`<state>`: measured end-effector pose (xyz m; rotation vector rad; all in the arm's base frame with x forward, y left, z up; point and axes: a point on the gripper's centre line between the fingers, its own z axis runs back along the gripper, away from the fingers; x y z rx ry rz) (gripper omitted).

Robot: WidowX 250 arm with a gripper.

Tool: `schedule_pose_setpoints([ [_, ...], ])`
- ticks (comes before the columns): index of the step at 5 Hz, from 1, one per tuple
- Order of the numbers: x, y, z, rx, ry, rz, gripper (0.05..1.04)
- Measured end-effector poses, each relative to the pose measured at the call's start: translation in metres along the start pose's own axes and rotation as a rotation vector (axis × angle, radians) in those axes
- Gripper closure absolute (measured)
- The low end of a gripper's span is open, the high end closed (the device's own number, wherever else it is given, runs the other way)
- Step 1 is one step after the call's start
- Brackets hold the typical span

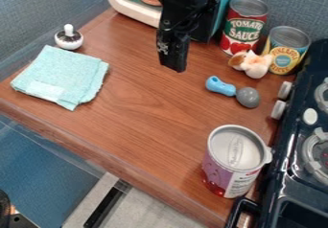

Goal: Moved the blue paper from the bottom left side of the table to the upper side

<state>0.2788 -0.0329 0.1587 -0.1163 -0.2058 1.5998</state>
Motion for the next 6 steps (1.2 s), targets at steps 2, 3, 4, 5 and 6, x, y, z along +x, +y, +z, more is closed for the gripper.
schedule_pose_setpoints([
  [2,0.017,0.001,-0.008,0.032,-0.016,0.037,0.084],
  [3,0.037,0.005,-0.015,0.05,-0.011,0.093,0.084],
  [4,0.063,0.011,-0.018,0.058,-0.028,0.15,0.084],
  [5,0.112,0.031,-0.026,0.073,-0.106,0.252,0.084],
  [6,0.154,0.044,-0.026,0.071,-0.183,0.338,0.084],
])
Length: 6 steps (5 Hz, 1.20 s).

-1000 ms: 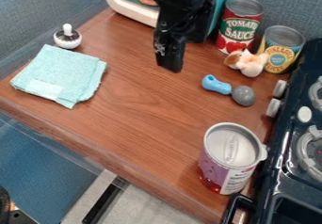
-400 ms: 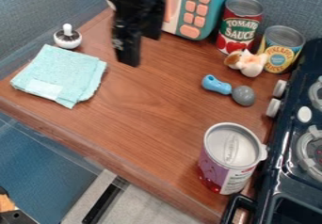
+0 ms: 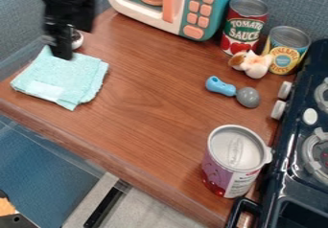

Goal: Moved the blue paper from the bottom left side of the table to the upper side

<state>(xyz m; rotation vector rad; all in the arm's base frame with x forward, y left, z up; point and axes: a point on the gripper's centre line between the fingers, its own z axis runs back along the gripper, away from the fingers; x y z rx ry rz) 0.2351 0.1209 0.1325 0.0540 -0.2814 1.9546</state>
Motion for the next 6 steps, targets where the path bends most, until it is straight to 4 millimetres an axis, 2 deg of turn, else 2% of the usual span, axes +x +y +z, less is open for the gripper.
schedule_pose_setpoints([
  [1,0.041,0.001,-0.02,0.05,-0.098,0.1,0.084],
  [2,0.055,-0.009,-0.026,0.024,-0.163,0.103,0.084],
  [4,0.036,-0.029,-0.073,0.087,-0.13,0.132,0.084],
  [6,0.019,-0.039,-0.099,0.084,-0.09,0.153,0.084],
])
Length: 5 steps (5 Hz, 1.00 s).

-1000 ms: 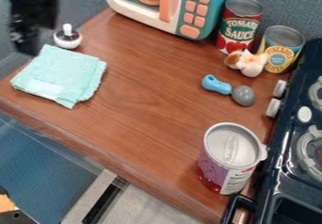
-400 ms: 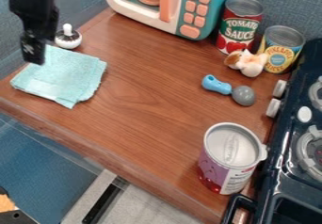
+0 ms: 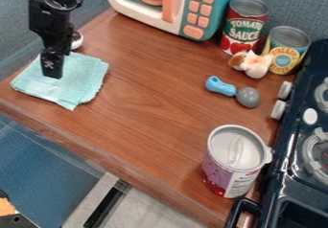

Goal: Moved the blue paper from the bottom left side of the table to the upper side

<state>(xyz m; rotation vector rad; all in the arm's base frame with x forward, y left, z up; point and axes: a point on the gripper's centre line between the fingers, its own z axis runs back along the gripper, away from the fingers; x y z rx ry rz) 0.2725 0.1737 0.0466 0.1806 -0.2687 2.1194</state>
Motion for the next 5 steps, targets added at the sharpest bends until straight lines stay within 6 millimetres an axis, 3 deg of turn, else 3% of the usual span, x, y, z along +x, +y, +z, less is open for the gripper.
schedule_pose_setpoints([
  [2,-0.022,0.004,-0.013,-0.057,0.073,-0.067,0.084],
  [5,-0.068,0.037,0.0,-0.086,0.166,-0.292,0.084],
])
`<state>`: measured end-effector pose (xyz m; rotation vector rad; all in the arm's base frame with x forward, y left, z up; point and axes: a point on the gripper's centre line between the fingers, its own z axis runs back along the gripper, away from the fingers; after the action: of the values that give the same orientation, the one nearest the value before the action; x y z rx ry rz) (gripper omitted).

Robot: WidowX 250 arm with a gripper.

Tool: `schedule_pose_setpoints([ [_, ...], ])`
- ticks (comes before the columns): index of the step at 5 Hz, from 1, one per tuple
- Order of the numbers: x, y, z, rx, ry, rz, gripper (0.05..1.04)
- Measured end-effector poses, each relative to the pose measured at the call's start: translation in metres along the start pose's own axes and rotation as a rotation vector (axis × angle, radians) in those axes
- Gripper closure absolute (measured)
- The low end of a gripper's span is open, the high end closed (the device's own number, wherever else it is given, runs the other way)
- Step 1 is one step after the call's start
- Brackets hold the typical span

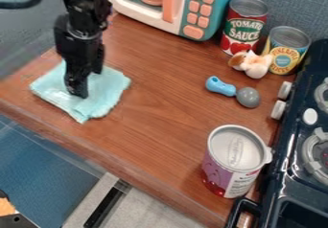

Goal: Moved the blue paper from the bottom left side of the table to the upper side

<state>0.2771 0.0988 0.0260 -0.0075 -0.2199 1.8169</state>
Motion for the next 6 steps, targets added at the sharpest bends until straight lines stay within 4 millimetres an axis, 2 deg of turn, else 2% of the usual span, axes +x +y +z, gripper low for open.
schedule_pose_setpoints([
  [2,-0.058,0.01,0.007,0.047,0.085,-0.194,0.085],
  [3,-0.08,0.017,0.012,0.061,0.116,-0.274,0.085],
  [4,-0.081,0.015,0.015,0.069,0.121,-0.285,0.085],
  [6,-0.071,-0.017,0.009,0.052,0.12,-0.215,0.085],
])
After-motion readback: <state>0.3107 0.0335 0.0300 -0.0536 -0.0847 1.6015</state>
